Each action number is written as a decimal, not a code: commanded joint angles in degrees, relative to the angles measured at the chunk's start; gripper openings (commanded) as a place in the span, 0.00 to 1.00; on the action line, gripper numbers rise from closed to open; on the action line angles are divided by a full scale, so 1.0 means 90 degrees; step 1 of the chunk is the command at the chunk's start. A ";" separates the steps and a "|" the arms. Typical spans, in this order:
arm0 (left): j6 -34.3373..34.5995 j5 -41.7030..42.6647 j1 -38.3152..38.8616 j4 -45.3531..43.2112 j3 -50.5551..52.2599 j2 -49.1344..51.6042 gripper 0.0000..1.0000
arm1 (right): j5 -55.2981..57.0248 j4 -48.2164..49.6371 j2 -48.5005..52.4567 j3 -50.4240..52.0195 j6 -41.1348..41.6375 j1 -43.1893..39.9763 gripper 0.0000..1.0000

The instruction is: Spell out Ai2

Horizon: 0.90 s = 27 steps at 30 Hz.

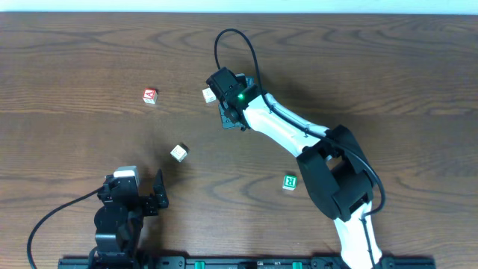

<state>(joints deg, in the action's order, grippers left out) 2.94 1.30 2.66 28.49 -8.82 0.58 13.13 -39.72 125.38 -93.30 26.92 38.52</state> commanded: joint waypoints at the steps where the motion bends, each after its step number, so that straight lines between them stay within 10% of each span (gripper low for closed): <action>1: -0.0022 0.0019 -0.0032 0.0002 0.0100 -0.0039 0.95 | 0.0236 0.0010 0.0085 -0.0078 0.0153 -0.0070 0.02; 27: -0.0022 0.0019 -0.0032 0.0002 0.0100 -0.0039 0.95 | 0.0396 0.0012 0.0085 -0.0078 0.0364 -0.0206 0.02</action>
<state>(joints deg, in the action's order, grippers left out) 2.94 1.30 2.66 28.49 -8.82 0.58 15.29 -39.66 125.38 -93.30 29.15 36.91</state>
